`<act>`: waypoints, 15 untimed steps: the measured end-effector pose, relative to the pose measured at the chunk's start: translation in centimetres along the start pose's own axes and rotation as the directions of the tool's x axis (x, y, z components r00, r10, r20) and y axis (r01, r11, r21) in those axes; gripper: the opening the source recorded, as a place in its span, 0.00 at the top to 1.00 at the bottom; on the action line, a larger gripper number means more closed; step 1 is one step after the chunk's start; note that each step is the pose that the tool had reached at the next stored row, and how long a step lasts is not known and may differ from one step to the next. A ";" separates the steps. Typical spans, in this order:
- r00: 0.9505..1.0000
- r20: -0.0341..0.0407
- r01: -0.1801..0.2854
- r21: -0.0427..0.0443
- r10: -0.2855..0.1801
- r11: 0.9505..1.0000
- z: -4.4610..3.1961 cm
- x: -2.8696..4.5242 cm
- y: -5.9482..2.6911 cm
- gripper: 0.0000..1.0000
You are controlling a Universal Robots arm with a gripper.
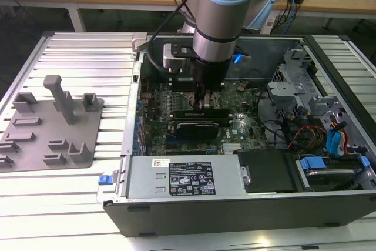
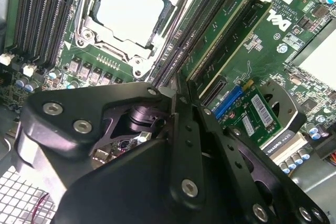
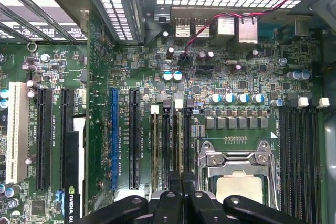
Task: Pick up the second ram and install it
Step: 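Insert the second ram into the second slot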
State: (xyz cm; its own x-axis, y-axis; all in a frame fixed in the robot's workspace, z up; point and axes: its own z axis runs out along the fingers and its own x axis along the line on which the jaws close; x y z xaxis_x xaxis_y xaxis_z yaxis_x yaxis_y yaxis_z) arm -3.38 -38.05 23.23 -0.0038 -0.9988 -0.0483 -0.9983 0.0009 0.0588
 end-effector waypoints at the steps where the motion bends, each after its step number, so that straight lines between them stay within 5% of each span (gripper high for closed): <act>1: 1.000 0.000 0.000 0.000 0.000 1.000 0.00 0.00 0.00 0.91; 15: 1.000 0.000 0.000 0.000 0.000 1.000 0.72 0.03 0.07 0.91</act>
State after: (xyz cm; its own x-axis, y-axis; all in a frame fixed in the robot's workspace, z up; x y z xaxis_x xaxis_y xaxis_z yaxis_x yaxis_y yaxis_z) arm -3.49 -38.05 22.51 -0.0037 -0.9988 -0.0483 -0.9983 0.0009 0.0586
